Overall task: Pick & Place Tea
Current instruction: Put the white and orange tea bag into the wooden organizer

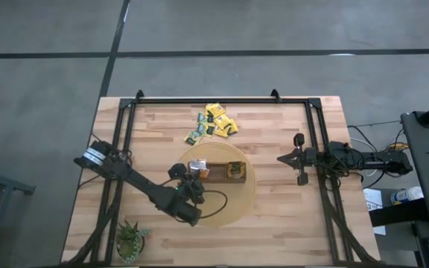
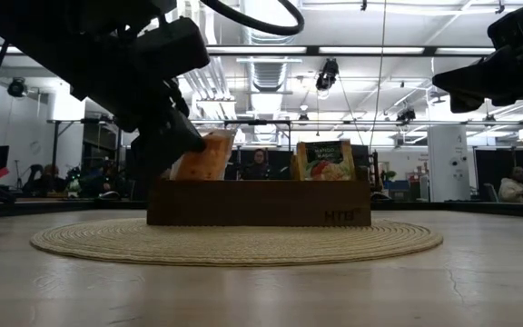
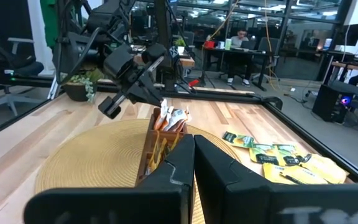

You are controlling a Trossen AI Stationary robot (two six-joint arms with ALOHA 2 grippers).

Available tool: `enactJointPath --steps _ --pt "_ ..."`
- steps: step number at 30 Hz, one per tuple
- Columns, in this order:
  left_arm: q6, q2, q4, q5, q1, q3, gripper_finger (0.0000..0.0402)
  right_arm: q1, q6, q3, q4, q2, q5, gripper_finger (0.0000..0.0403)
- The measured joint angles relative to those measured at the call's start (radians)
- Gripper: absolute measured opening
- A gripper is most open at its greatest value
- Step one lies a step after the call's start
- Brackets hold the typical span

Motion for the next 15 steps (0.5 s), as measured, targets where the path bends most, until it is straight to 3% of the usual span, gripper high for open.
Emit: enactJointPath --steps 4,15 --pt "-0.024 0.000 0.000 0.003 0.000 0.000 0.0000 0.000 0.000 0.000 0.000 0.000 0.000 0.0008" --pt "-0.051 0.000 0.001 0.178 -0.001 -0.002 0.0000 0.000 0.000 0.000 0.000 0.000 0.000 0.0008"
